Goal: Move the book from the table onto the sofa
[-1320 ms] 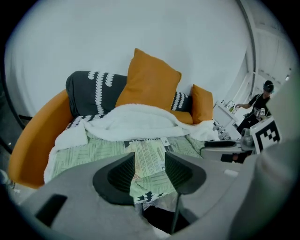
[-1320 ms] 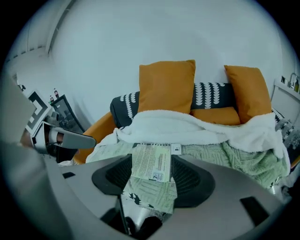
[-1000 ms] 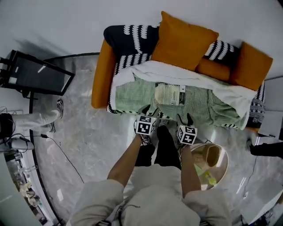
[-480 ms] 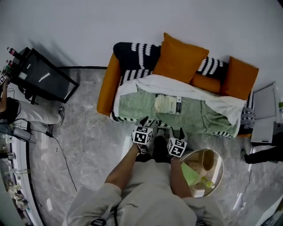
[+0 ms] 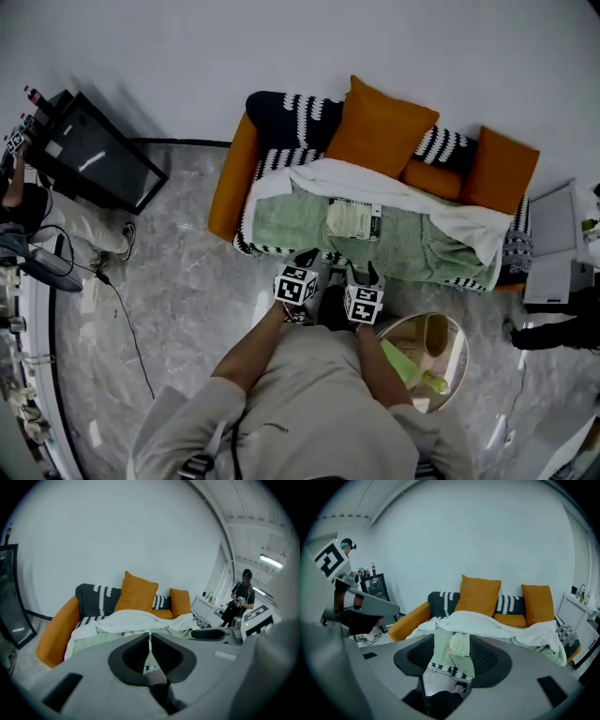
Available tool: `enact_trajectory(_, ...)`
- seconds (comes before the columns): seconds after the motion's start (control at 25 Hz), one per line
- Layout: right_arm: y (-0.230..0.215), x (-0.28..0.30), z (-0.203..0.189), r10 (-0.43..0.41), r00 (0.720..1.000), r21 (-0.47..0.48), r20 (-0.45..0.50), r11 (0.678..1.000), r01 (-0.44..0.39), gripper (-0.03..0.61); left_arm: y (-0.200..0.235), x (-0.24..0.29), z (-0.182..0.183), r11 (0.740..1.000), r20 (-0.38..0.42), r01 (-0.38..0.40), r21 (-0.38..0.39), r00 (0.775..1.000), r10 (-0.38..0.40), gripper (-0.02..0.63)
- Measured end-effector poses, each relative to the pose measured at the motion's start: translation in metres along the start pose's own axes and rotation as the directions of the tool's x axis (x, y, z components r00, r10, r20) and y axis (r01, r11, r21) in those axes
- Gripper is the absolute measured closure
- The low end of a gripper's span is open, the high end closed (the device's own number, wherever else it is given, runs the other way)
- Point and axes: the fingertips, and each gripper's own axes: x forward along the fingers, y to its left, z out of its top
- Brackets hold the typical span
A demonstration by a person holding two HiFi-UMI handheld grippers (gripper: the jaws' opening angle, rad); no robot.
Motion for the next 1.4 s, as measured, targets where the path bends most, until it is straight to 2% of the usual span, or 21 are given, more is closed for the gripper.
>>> enact_trajectory(0.24, 0.003, 0.000, 0.014, -0.018, 1.000, -0.021, 0.024, 1.000, 0.018, 0.435, -0.002, -0.005, 0.004, 0.998, -0.005, 0.039, 0.057, 0.999, -0.039, 0.603)
enact_trajectory(0.4, 0.004, -0.003, 0.015, -0.007, 0.999, -0.001, 0.035, 1.000, 0.007, 0.531, -0.002, -0.006, 0.007, 0.996, 0.001, 0.048, 0.080, 0.999, -0.048, 0.603)
enact_trajectory(0.56, 0.007, 0.000, 0.010, 0.031, 0.999, 0.021, 0.020, 0.999, -0.031, 0.565, 0.006, -0.005, 0.000, 0.995, -0.022, 0.039, 0.097, 0.999, -0.037, 0.603)
enact_trajectory(0.76, 0.028, 0.009, -0.012, 0.091, 0.993, -0.092, -0.071, 0.991, -0.097, 0.571, 0.024, -0.006, -0.018, 0.998, -0.057, 0.011, 0.069, 0.998, -0.007, 0.603)
enact_trajectory(1.16, 0.005, 0.011, -0.020, 0.024, 0.996, 0.010, -0.081, 1.000, -0.023, 0.571, 0.025, -0.006, -0.016, 0.998, -0.033, 0.030, 0.061, 0.999, -0.028, 0.603)
enact_trajectory(1.4, 0.004, 0.015, -0.018, 0.014, 0.996, 0.017, -0.090, 1.000, -0.012, 0.572, 0.031, -0.005, -0.013, 0.998, -0.027, 0.032, 0.058, 0.999, -0.030, 0.603)
